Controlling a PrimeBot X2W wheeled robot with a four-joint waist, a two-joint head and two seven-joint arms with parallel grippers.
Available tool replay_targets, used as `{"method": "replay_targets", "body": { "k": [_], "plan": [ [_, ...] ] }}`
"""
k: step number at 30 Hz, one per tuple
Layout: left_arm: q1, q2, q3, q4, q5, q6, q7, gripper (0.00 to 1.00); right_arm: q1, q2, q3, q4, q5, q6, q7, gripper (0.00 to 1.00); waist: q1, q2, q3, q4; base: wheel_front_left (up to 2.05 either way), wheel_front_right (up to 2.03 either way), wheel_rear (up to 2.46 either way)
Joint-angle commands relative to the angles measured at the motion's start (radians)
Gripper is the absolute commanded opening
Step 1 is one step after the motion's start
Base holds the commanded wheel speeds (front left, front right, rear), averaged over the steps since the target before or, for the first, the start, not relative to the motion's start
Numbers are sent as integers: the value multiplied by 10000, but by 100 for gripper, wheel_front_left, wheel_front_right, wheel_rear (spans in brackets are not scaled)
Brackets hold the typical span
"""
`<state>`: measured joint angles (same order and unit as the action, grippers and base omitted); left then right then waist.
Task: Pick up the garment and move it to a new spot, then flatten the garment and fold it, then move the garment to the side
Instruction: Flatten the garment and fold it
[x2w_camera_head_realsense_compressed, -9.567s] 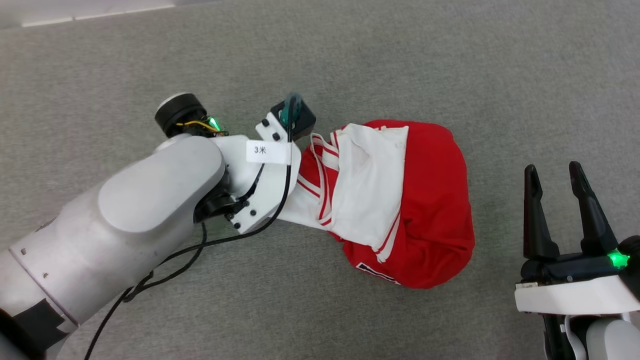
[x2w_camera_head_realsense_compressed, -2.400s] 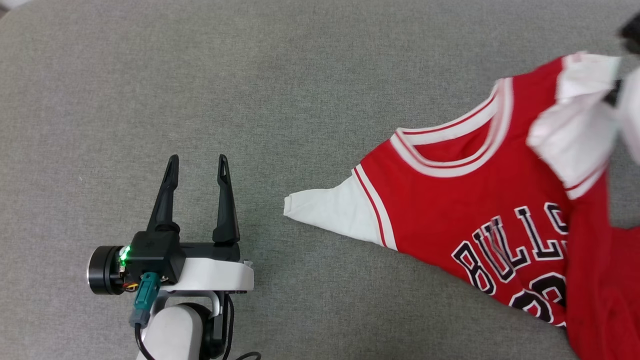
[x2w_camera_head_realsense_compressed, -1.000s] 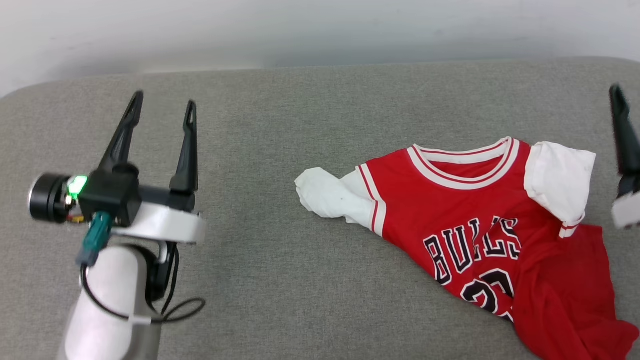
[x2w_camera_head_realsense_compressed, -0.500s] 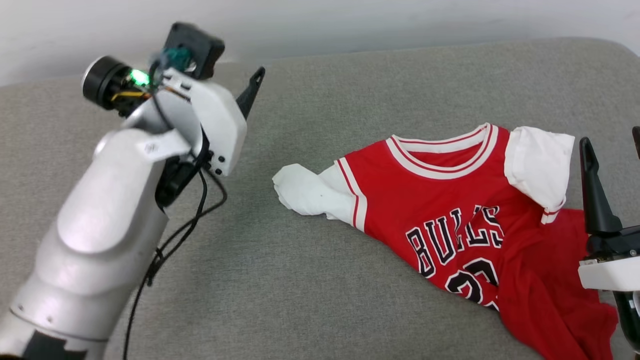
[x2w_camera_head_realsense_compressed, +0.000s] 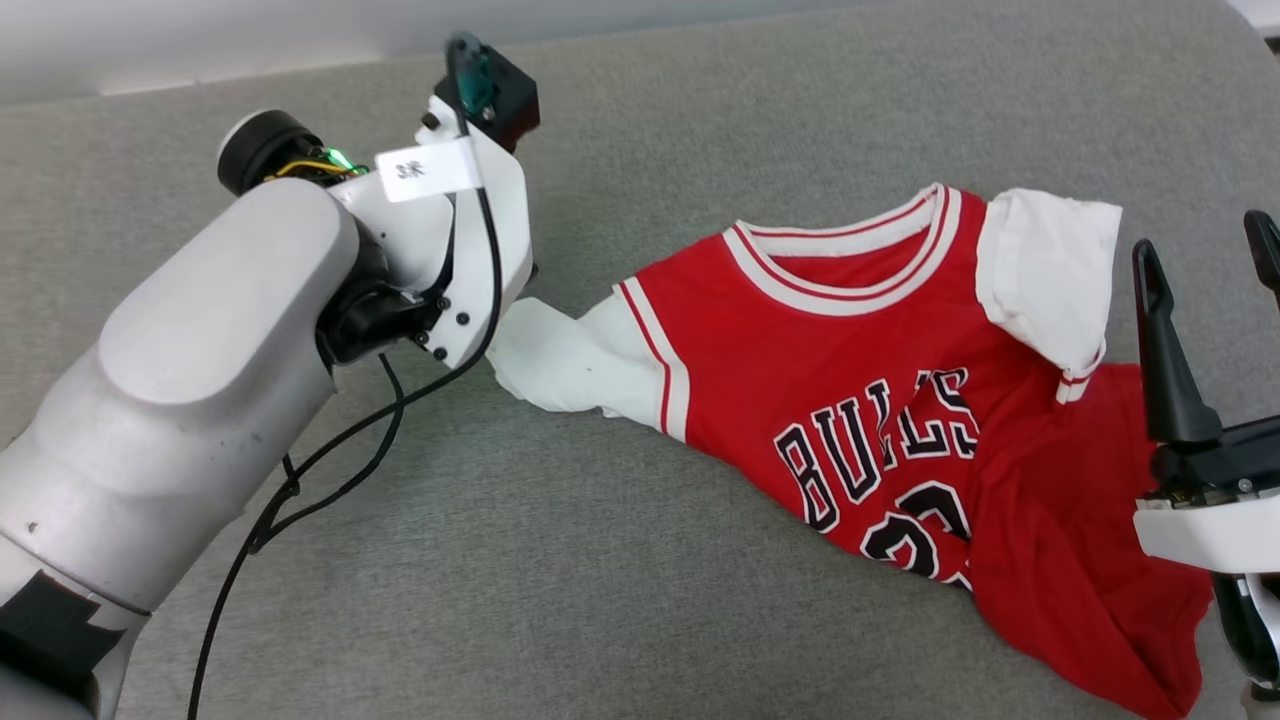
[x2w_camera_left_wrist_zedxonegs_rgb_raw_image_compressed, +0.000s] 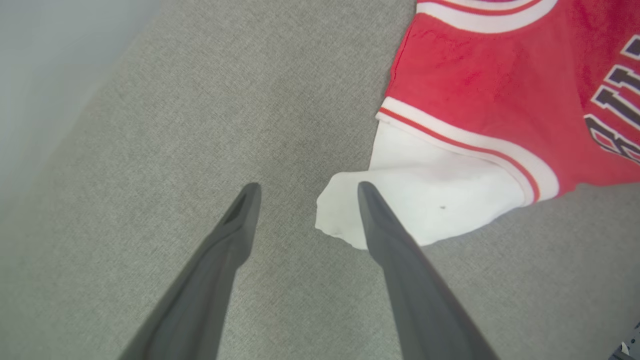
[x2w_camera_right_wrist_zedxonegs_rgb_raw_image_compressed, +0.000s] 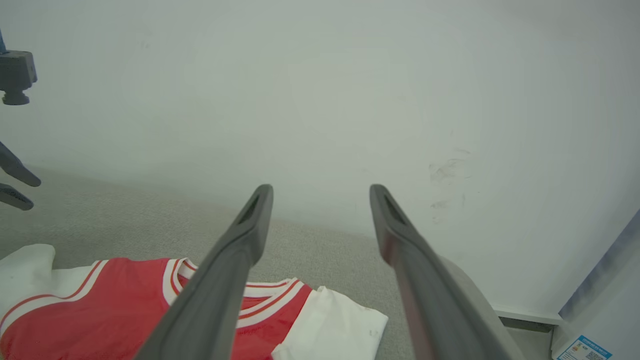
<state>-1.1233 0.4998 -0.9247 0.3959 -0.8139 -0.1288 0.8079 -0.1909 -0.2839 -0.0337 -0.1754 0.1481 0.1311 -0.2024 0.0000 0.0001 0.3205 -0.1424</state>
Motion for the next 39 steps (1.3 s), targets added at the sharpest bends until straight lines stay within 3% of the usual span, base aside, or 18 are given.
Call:
{"method": "replay_targets", "body": {
  "k": [1,13,14,15,26,39],
  "plan": [
    [-175,66,-279,78,-145,2,157,100,-159,66,34,-18,-26,-7,-72,100,0,-1,276,-198,0,0,0],
    [-249,602,-3203,567,-1198,2,943,97,-730,237,268,364,-96,-7,-373,100,0,-1,1089,-651,0,0,0],
    [-212,623,-3326,535,-1279,2,919,7,-743,241,272,382,-117,-7,-403,100,0,-1,1107,-651,0,0,0],
    [-196,623,-3398,497,-1358,2,769,0,-744,247,263,416,-148,-7,-422,100,0,-1,1105,-629,0,0,0],
    [-345,1010,-3466,84,-2001,0,-1358,0,-334,66,-5,911,-106,-7,-399,100,0,-1,74,261,0,0,0],
    [1100,2836,-3317,737,-3107,199,-1929,0,111,-61,-130,842,85,-7,-116,100,0,-1,-553,846,0,0,0]
  ]
}}
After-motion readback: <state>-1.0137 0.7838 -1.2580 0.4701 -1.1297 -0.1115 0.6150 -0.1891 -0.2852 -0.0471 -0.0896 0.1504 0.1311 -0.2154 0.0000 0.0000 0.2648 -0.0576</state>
